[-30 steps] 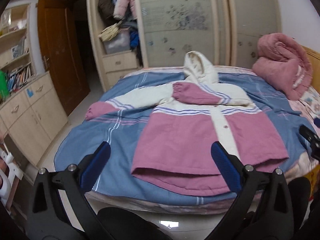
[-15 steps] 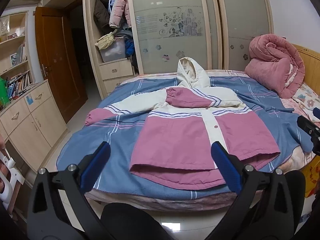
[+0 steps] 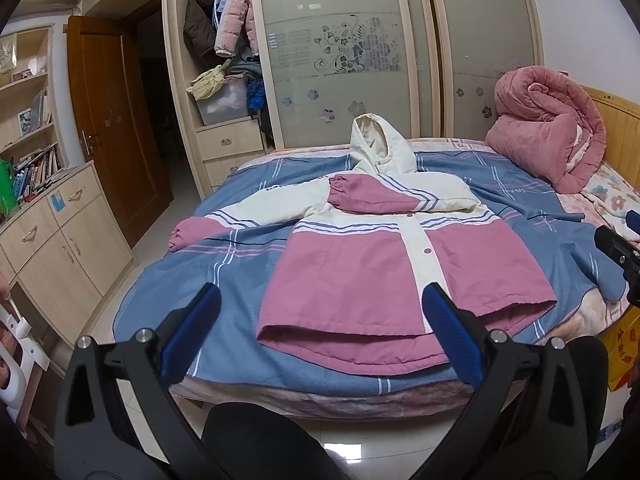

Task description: Fold large clothes

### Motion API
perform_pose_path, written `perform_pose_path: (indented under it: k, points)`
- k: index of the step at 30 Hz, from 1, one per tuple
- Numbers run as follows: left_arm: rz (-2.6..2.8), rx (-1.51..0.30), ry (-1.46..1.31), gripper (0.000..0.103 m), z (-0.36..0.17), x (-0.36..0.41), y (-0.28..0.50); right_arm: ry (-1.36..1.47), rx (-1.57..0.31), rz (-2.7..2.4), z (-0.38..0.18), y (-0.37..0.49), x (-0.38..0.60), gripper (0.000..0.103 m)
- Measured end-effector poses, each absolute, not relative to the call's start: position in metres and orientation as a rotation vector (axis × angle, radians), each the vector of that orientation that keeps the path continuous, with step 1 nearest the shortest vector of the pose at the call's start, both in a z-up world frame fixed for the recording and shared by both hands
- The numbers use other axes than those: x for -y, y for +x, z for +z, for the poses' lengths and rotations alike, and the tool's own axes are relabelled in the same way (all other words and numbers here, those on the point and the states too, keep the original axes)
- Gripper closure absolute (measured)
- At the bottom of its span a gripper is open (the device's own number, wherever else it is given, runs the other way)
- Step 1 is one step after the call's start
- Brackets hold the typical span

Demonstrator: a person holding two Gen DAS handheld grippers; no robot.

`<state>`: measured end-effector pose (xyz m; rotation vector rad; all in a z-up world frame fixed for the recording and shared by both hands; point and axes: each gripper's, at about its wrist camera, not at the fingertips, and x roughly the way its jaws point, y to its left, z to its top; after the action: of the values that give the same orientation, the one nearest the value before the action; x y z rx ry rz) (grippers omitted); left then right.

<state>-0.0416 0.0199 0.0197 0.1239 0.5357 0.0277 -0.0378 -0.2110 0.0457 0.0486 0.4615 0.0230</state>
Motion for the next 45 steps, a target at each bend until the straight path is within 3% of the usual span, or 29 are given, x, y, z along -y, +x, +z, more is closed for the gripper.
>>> perform_pose_path:
  k: [45]
  points:
    - [0.02,-0.615,0.085,0.002,-0.007,-0.031,-0.003,0.077,-0.474,0.044,0.032,-0.011,0.205,0.001]
